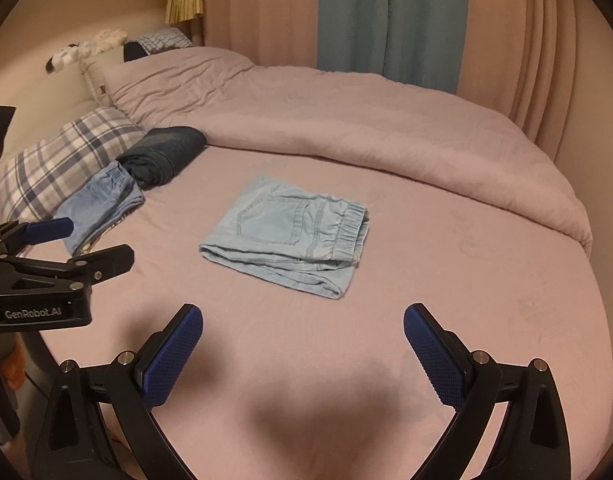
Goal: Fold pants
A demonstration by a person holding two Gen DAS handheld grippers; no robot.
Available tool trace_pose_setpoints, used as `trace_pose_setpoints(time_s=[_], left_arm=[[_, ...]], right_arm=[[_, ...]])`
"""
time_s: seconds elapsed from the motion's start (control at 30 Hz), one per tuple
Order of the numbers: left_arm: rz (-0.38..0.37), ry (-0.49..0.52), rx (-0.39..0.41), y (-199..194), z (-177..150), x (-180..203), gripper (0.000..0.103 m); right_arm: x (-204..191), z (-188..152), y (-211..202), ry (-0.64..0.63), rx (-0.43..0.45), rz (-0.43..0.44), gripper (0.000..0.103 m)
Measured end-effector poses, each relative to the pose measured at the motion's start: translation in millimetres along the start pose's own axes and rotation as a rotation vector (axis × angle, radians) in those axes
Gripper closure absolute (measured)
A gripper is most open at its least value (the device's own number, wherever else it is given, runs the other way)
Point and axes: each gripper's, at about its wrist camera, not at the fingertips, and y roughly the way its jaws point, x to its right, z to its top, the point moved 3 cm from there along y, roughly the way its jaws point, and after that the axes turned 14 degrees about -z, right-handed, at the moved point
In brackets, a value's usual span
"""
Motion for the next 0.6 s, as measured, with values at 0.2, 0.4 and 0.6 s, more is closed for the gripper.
trace_pose_setpoints(time_s=[0.2, 0.4, 0.6], left_arm=[[0.007, 0.005, 0.006, -2.1, 1.1, 3.0, 0.001], [0.016, 0.013, 0.003, -1.9, 1.4, 4.3, 0.001], [0.021, 0.021, 0.006, -3.3, 1.0, 6.7, 0.001]], right_arm=[[0.1, -0.4, -3.4, 0.001, 0.008, -0.011, 0.003], [-0.3, -1.1, -4.1, 0.006, 0.008, -0.012, 0.003], [0.6, -1.0, -3.6, 0.010, 0.008, -0.013, 0.003]])
